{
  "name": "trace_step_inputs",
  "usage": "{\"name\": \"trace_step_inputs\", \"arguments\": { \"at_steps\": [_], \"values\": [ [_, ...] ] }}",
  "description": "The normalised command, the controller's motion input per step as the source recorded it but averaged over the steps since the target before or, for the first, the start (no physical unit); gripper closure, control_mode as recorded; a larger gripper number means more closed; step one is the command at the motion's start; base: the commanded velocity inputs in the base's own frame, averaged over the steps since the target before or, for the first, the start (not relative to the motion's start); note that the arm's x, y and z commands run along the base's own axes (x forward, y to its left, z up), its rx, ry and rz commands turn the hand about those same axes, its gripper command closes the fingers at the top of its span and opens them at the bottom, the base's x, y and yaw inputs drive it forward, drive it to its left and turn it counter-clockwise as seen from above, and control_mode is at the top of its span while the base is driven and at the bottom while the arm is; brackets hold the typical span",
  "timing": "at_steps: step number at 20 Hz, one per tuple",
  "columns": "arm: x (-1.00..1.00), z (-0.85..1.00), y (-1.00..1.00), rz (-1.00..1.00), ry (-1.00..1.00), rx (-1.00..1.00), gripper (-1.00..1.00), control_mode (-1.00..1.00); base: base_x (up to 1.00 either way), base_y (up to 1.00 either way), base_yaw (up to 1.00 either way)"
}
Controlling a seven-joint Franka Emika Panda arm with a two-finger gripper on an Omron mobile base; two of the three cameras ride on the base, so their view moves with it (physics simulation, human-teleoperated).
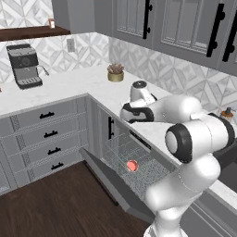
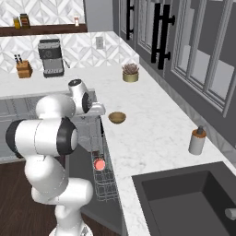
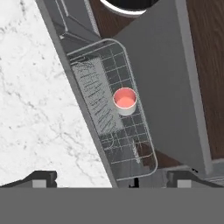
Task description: Pick up the cup and bowl from the counter, place them in the dishwasher, and close the dishwasher door.
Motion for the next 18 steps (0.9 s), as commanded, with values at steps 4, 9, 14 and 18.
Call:
{"name": "trace_step_inputs", "arguments": {
  "at_steps": [4,9,14,18],
  "values": [
    [0.49,-0.11,0.0,0.05,0.04,-0.06,-1.0,-1.0,0.0,0.0,0.0],
    [0.61,-0.47,-0.1,0.0,0.02,-0.09,-1.0,-1.0,0.0,0.0,0.0],
    [0.56,-0.38,-0.27,0.0,0.02,-0.01,-1.0,-1.0,0.0,0.0,0.0],
    [0.6,-0.26,-0.21,0.0,0.05,0.0,-1.0,-1.0,0.0,0.0,0.0]
  ]
}}
